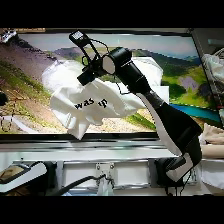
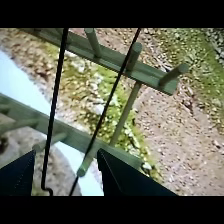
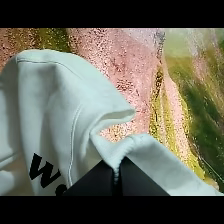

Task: Fold the clothes and pants, and hang the long-sleeved shirts on hangers.

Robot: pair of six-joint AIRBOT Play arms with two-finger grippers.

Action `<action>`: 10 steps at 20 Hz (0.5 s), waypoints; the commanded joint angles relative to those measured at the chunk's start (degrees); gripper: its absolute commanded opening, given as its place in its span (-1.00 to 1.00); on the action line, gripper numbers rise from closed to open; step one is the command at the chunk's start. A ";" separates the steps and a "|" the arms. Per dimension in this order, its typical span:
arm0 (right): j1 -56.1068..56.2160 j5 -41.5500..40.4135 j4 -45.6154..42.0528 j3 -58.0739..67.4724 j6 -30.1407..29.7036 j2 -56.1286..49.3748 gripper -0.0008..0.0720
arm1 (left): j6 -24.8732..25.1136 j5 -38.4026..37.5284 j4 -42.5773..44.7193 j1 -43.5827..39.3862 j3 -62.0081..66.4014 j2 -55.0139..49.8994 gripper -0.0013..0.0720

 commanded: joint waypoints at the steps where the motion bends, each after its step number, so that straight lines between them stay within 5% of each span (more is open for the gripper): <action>1: 0.07 0.20 0.13 0.04 -0.20 -0.02 -0.89 | 3.28 -3.06 3.85 0.81 2.54 -5.31 0.20; 6: 0.07 0.28 0.22 0.04 -0.13 -0.02 -0.89 | 3.28 -2.97 5.44 0.83 9.40 -12.35 0.19; 8: 0.07 0.26 0.20 0.04 -0.13 -0.04 -0.89 | 3.28 -2.95 5.92 0.83 9.86 -14.01 -0.01; 10: 0.07 0.24 0.17 0.04 -0.13 -0.07 -0.89 | 3.23 -2.16 5.86 1.25 9.84 -15.17 -0.01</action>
